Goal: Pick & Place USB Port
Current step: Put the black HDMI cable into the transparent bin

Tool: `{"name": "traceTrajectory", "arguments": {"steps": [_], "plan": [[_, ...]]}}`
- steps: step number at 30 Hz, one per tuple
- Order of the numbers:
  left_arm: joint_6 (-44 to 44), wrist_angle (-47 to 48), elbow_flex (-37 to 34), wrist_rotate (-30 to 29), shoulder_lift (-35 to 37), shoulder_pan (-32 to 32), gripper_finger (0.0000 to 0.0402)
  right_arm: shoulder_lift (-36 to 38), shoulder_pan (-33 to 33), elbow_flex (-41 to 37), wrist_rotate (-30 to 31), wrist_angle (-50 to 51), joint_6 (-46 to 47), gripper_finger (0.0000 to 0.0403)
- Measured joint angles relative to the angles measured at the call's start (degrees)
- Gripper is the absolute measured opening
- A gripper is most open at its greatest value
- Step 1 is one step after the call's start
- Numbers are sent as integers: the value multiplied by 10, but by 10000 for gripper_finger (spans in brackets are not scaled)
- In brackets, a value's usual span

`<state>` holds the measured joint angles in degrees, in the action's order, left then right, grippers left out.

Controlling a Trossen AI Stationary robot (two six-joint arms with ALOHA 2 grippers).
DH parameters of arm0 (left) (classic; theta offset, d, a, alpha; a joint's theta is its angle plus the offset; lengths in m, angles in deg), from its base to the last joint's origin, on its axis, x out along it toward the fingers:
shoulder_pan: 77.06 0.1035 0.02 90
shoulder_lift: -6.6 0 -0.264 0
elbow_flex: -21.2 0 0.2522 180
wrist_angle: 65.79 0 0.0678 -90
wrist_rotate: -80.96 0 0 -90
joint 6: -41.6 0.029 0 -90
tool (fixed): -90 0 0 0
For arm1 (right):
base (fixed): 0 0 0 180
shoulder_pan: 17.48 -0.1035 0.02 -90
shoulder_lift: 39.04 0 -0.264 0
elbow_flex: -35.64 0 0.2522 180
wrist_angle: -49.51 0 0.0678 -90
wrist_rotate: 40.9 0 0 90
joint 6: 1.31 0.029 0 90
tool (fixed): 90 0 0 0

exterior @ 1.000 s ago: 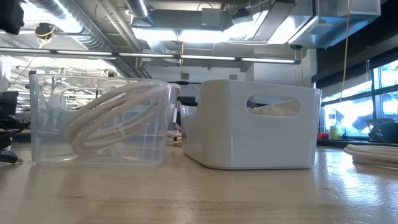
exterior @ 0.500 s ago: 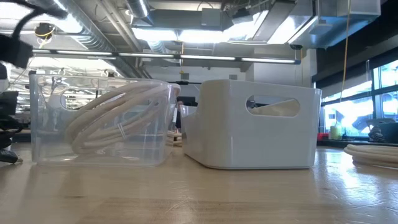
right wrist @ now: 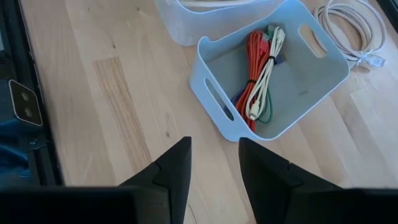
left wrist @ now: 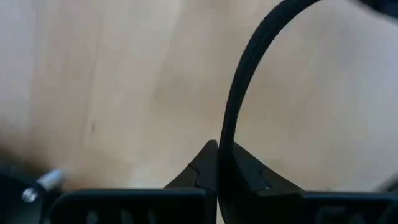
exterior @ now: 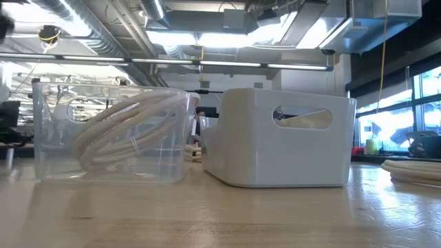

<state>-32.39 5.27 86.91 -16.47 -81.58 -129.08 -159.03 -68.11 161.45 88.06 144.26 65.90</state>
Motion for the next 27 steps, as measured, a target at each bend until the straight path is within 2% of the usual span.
{"name": "traceTrajectory", "arguments": {"steps": [4,6,10,13,16,20,27], "plan": [[-60,48,36,-103,71,-67,8,0,-1,0,0,0,0,138],[-62,35,53,-213,104,-108,7,0,-1,0,0,-1,1,138],[-7,19,48,-482,144,-166,6,0,-1,0,0,-3,1,138],[14,19,25,-595,158,-165,6,0,1,0,0,-5,0,138],[17,17,-6,-614,163,-133,5,0,4,0,3,-4,-6,138],[31,-16,-40,-583,178,-75,5,0,13,0,12,-4,-34,138],[265,-204,-49,-536,220,6,5,0,35,0,24,-6,-71,138]]}}
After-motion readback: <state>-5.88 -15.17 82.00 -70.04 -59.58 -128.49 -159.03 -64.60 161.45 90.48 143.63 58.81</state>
